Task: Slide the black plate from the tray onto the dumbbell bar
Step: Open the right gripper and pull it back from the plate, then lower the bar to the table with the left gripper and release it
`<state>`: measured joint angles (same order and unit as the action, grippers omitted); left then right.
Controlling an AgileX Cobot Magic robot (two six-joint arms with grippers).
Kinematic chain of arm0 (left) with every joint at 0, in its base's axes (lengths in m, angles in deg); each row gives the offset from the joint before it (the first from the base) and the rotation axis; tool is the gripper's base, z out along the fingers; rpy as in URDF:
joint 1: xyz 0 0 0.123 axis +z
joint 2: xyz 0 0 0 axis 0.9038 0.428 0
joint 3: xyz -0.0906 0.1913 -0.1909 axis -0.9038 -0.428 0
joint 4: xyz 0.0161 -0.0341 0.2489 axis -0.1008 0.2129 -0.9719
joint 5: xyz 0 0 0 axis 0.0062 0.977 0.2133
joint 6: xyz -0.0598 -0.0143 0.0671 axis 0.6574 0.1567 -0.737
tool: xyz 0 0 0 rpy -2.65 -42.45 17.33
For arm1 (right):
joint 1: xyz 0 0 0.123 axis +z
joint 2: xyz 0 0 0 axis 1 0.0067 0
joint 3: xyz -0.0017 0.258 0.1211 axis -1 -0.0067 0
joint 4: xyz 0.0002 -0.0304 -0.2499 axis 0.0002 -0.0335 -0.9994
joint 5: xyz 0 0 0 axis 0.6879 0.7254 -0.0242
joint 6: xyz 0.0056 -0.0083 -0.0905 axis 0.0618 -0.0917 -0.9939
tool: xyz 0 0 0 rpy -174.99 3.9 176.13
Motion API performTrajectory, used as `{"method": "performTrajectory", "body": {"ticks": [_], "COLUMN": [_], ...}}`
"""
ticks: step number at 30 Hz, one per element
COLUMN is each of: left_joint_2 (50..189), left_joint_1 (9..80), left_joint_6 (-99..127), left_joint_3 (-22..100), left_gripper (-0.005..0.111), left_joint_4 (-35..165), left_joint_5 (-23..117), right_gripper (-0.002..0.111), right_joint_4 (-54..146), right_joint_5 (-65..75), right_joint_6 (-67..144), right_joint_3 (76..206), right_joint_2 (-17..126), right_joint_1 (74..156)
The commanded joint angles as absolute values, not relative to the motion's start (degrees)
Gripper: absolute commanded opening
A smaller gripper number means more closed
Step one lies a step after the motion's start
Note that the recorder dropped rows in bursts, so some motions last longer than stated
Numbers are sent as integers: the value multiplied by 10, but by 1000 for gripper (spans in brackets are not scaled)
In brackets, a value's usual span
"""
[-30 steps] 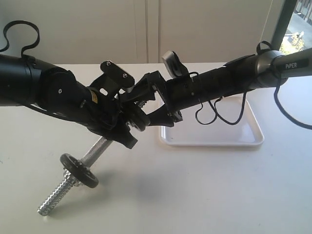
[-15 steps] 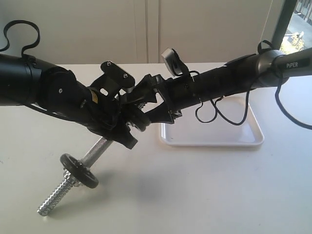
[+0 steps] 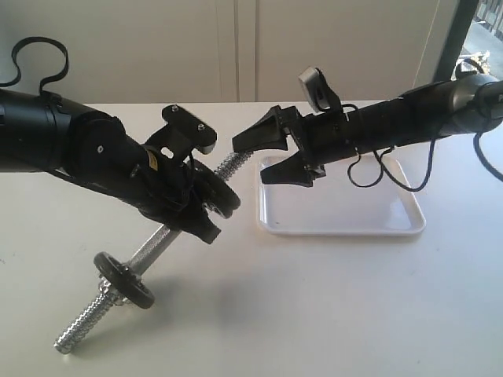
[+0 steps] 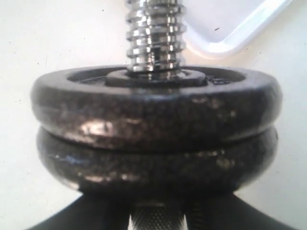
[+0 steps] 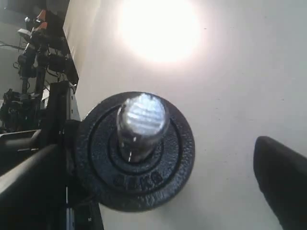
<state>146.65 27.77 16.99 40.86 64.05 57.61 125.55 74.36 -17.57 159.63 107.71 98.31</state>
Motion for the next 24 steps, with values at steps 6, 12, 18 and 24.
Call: {"method": "performTrajectory", "body": {"ticks": [6,12,18,24], "left_joint_2": [1473,1500,1520,1525], "left_joint_1": [343,354,354,362], "left_joint_6": [304,343,395,394], "left_joint_3": [431,431,431,431], "left_gripper": [0,0,0,0], "left_joint_4": [644,645,649,649], "left_joint_5": [480,469,443,435], "right_gripper": [105,105,105,105], "right_joint_4": [1253,1259,1259,1260], "right_joint_5": [748,748,748,748], "right_joint_6": [-142,-142,-142,-143], "right_joint_3": [1595,1595,1595,1595], "right_joint_2": [1072,1072,1072,1072], "right_joint_1": [922,916,916,916]}}
